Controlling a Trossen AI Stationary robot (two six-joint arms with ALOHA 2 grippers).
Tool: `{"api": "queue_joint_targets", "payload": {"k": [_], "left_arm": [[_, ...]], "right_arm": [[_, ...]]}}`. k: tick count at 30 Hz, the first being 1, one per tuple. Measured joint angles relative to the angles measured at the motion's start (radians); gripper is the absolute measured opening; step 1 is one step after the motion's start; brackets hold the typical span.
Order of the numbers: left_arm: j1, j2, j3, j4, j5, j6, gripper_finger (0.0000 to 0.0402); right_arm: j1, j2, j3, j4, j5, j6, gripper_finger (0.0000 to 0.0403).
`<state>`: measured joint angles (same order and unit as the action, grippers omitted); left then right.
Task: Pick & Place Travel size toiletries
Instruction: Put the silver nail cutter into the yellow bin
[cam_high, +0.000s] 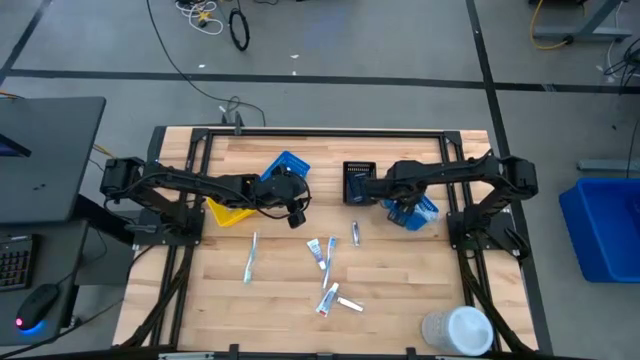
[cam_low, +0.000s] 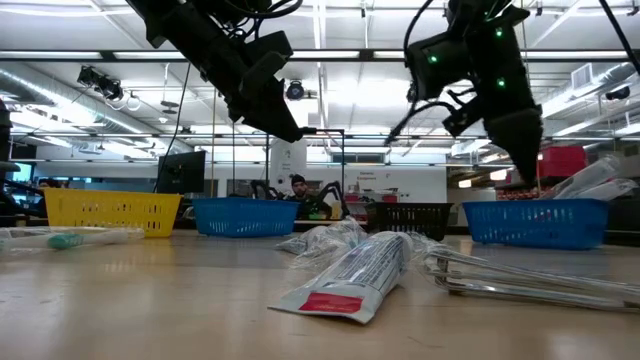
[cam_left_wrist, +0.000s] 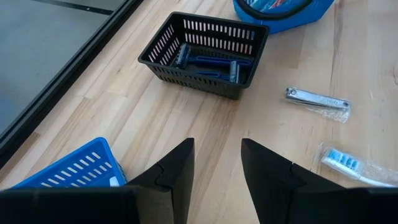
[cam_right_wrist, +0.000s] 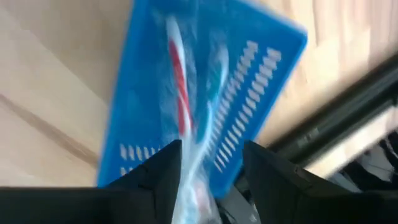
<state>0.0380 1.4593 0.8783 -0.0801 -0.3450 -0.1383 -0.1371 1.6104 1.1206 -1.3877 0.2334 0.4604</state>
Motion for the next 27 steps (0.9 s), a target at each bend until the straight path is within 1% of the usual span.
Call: {"api": "queue_joint_targets", "payload": {"k": [8, 13, 18, 23, 25, 27], "left_arm": [[0.0, 0.0, 0.0, 0.003, 0.0, -0.019, 0.0139], [0.0, 0.0, 0.0, 0.003, 0.012, -0.075, 0.0139], [0.0, 0.0, 0.0, 0.004, 0.087, -0.127, 0.0139], [-0.004, 0.0, 0.0, 0.004, 0.123, -0.192, 0.0139], [-0.012, 0.0, 0.0, 0.004, 0.125, -0.226, 0.0139], [-0.026, 0.0, 0.0, 0.004, 0.125, -0.254, 0.0139]], "right_arm": [[0.056, 0.0, 0.091, 0.143, 0.0, 0.025, 0.0172], [0.101, 0.0, 0.101, 0.349, 0.0, 0.037, 0.017], [0.131, 0.0, 0.061, 0.665, 0.0, -0.12, 0.0166], [0.131, 0.0, -0.014, 1.055, -0.021, -0.387, 0.0167], [0.131, 0.0, -0.04, 1.146, -0.059, -0.465, 0.0167], [0.13, 0.0, -0.064, 1.174, -0.086, -0.494, 0.0166]]}}
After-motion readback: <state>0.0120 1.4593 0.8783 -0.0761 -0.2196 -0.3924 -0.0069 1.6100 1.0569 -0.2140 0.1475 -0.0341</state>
